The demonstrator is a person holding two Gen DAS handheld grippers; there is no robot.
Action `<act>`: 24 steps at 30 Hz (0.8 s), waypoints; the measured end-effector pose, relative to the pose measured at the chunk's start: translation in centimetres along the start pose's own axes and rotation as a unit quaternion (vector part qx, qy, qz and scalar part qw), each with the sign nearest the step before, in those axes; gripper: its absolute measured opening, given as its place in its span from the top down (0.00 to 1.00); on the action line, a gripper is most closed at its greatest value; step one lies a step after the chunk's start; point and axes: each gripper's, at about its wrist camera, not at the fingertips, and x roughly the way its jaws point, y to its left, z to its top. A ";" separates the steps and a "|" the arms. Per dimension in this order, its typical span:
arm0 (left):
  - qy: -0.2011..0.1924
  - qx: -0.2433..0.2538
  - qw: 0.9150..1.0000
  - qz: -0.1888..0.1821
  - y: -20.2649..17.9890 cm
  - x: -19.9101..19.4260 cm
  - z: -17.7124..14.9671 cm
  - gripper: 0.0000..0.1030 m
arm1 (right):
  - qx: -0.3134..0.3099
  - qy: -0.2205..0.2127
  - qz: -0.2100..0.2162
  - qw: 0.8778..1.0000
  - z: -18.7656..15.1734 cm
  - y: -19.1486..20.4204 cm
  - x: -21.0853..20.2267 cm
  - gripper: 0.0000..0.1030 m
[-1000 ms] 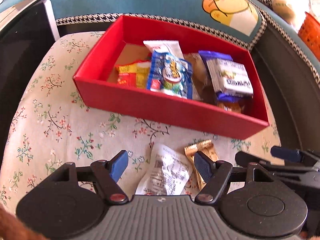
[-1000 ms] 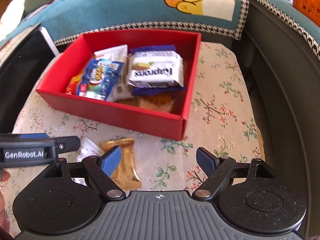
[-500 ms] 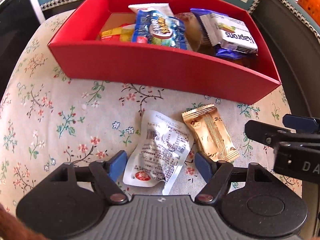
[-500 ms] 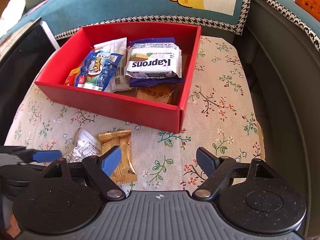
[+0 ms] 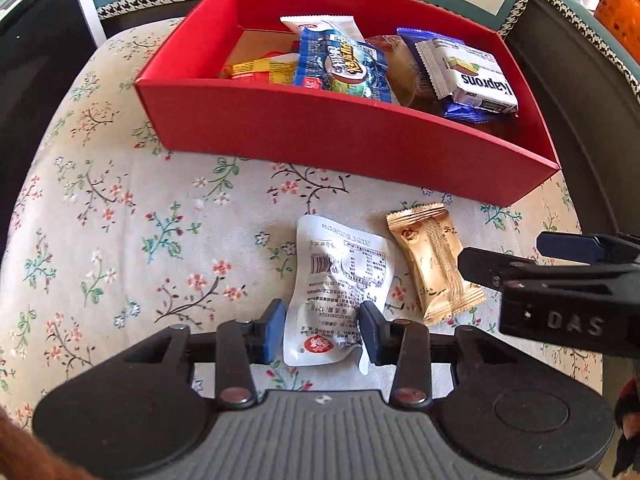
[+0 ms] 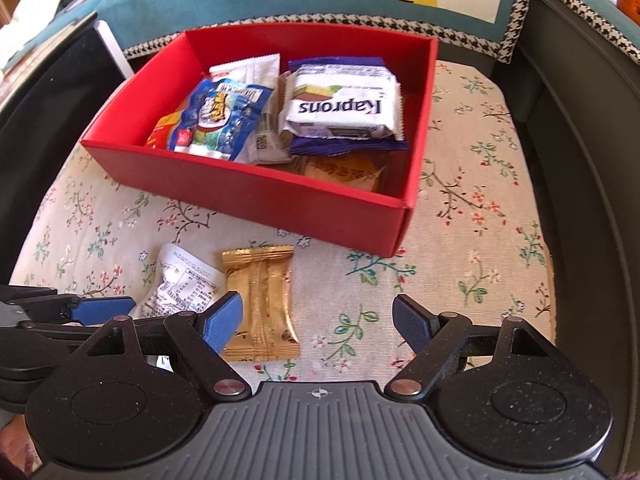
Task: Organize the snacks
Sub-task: 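Move both open tools back toward the white packet and gold pastry on the cloth, then grasp the white printed packet with the left tool while the right tool grasps the gold pastry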
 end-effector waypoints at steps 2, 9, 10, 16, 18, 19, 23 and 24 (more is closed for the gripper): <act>-0.003 0.008 1.000 0.005 0.0 -0.2 -0.2 0.15 | -0.001 0.005 -0.002 1.000 0.1 0.2 0.4 0.16; -0.002 0.034 0.999 0.009 -1.5 0.3 0.0 0.00 | 0.005 0.001 0.000 1.000 0.6 0.1 0.3 0.16; 0.002 0.035 0.999 0.016 -1.6 0.7 -0.2 0.00 | 0.005 0.001 0.001 1.000 0.6 0.1 0.3 0.16; 0.004 0.030 0.999 0.029 -1.7 0.8 -0.9 0.02 | 0.002 0.005 -0.001 1.000 0.4 -0.2 0.3 0.16; 0.002 0.026 0.999 0.033 -1.4 0.5 -1.0 0.03 | 0.002 0.004 0.001 1.000 0.4 -0.3 0.2 0.16; 0.000 0.023 0.999 0.034 -1.1 0.3 -1.1 0.03 | 0.003 0.004 0.000 1.000 0.4 -0.4 0.2 0.16; -0.012 0.009 1.000 0.028 -0.1 -0.9 -1.0 0.03 | 0.001 0.009 -0.002 1.000 0.4 -0.2 0.5 0.16; -0.015 0.008 0.999 0.028 0.1 -1.1 -1.0 0.03 | 0.001 0.011 0.000 1.000 0.4 -0.1 0.7 0.16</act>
